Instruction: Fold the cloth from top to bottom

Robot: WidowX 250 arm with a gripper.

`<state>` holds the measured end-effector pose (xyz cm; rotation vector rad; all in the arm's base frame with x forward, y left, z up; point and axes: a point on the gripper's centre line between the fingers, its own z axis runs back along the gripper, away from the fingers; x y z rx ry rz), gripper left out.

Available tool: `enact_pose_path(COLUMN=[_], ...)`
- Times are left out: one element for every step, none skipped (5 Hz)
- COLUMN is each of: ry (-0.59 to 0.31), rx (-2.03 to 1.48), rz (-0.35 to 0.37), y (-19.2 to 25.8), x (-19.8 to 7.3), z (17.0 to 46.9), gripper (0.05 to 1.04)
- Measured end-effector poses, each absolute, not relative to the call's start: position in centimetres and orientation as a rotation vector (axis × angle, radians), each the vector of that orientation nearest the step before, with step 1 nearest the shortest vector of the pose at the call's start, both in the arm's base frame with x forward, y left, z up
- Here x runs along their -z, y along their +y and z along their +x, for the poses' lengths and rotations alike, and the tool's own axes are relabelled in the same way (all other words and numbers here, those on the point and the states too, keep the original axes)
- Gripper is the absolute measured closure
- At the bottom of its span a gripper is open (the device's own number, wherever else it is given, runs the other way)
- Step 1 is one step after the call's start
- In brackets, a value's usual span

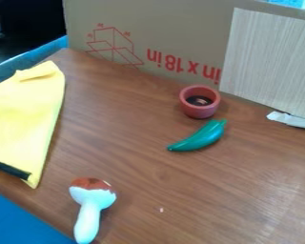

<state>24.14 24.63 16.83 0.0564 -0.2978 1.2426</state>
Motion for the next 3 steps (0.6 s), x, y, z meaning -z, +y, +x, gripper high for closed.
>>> enact_pose_path(ry=[-0.263,-0.244,-0.243], rx=[-1.242,-1.198,-1.185], rz=[0.043,0.010,0.005], y=[24.6,25.3,26.6], x=[-15.8,-14.8,-14.3], z=[24.3,25.7,27.0], gripper=[0.083,0.083,0.083])
